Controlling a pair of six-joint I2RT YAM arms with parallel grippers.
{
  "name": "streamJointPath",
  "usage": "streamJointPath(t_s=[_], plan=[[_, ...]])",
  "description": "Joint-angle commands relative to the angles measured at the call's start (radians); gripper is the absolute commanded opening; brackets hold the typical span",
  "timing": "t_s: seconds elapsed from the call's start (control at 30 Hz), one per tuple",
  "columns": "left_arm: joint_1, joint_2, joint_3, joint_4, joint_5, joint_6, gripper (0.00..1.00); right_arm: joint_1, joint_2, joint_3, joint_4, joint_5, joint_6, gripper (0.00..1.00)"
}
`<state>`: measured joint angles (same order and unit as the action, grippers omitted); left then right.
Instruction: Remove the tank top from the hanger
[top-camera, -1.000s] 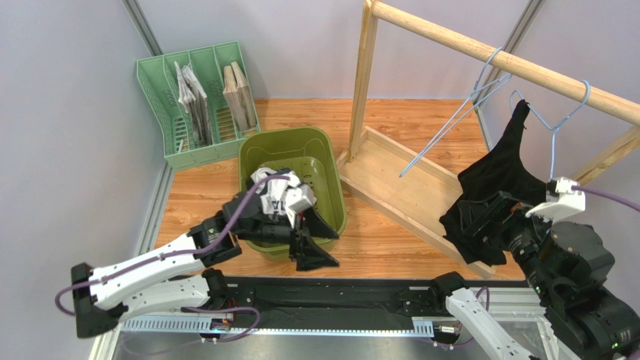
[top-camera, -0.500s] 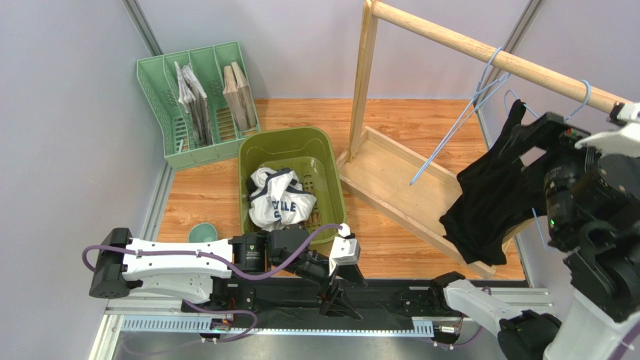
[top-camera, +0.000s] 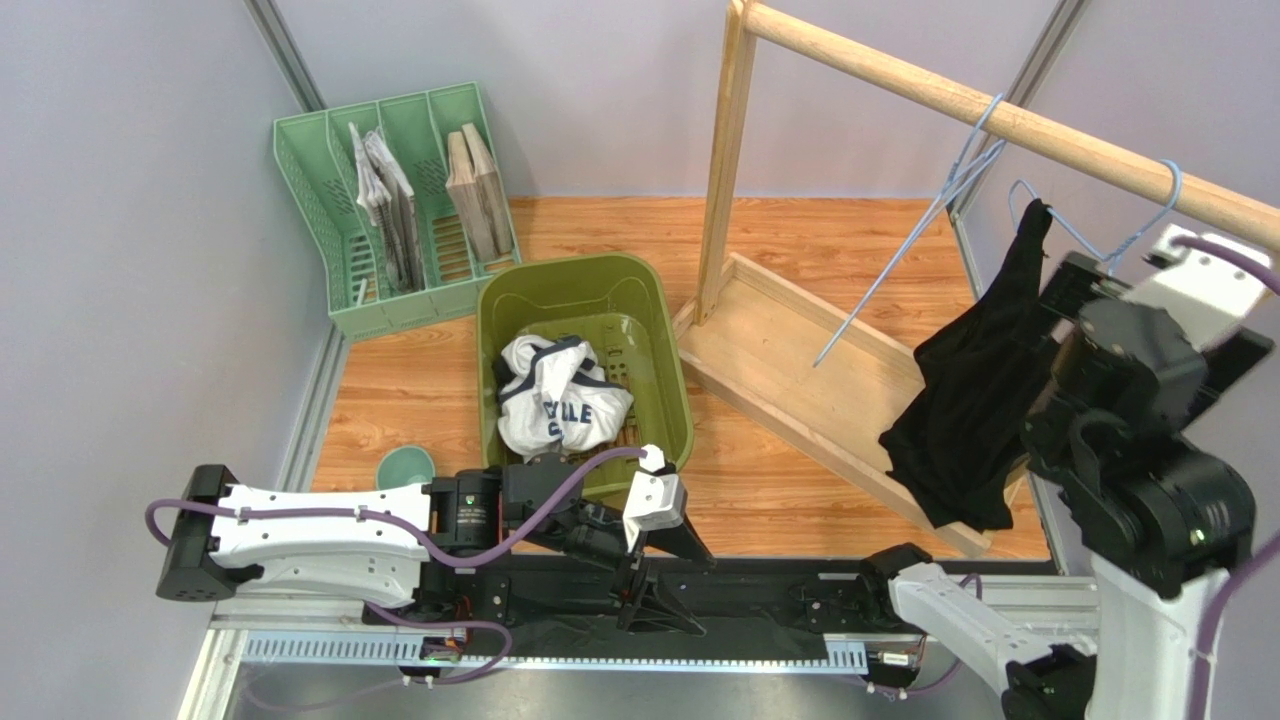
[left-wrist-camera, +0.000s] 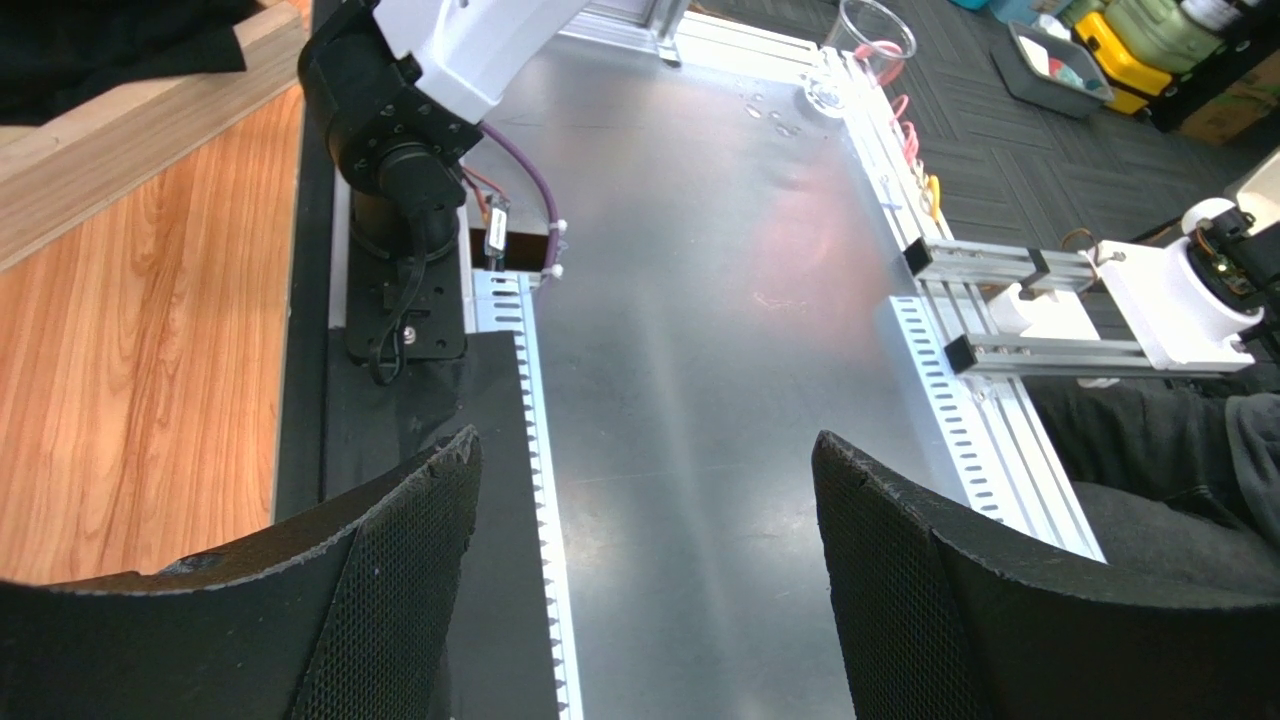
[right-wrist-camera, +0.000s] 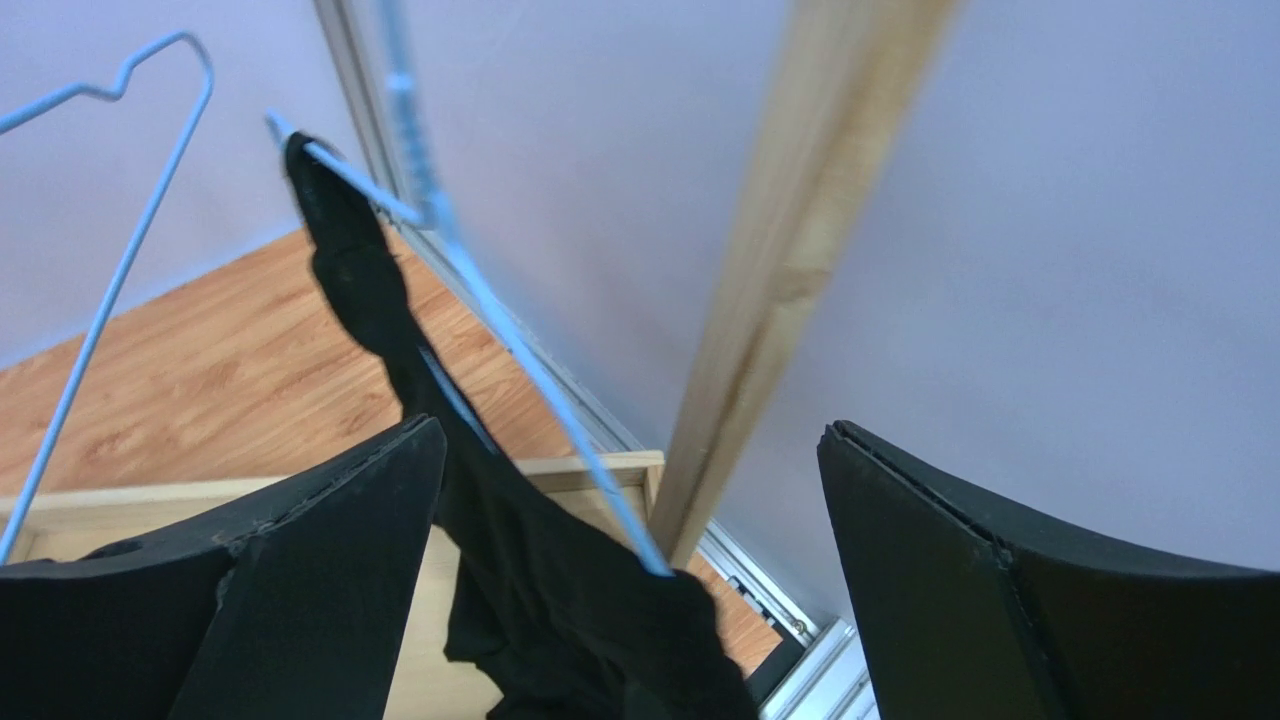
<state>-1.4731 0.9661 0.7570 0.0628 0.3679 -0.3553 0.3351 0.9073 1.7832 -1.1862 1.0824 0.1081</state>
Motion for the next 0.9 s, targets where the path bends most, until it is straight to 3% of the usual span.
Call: streamJointPath(t_s=[0.0,0.3,0.63,0.8,0.87], plan=[[-0.006,0.0,0.01,0.012,0.02,0.016,0.85,-0.001,-0.068,-0.044,0.033,0.097,0.004,1.0],[-0.018,0.017,0.001,0.017,0.025,-0.008,0.84,-0.001,-0.156,-0.205,0.034,-0.044,0.062,1.0],[-0.033,-0.032,-0.024,-0.043,-0.024,-0.017,0.84,-0.001,-0.203,-0.353,0.034,-0.036,0.084,0.96],[-0.033,-0.029,-0.024,-0.041,-0.027,-0.017,0.84,-0.002,-0.234,-0.364,0.037,-0.116,0.085,0.83],[-0.035,-0.02,-0.019,-0.038,-0.029,-0.016,0.84,-0.002,-0.238,-0.358,0.037,-0.142,0.091,0.7]])
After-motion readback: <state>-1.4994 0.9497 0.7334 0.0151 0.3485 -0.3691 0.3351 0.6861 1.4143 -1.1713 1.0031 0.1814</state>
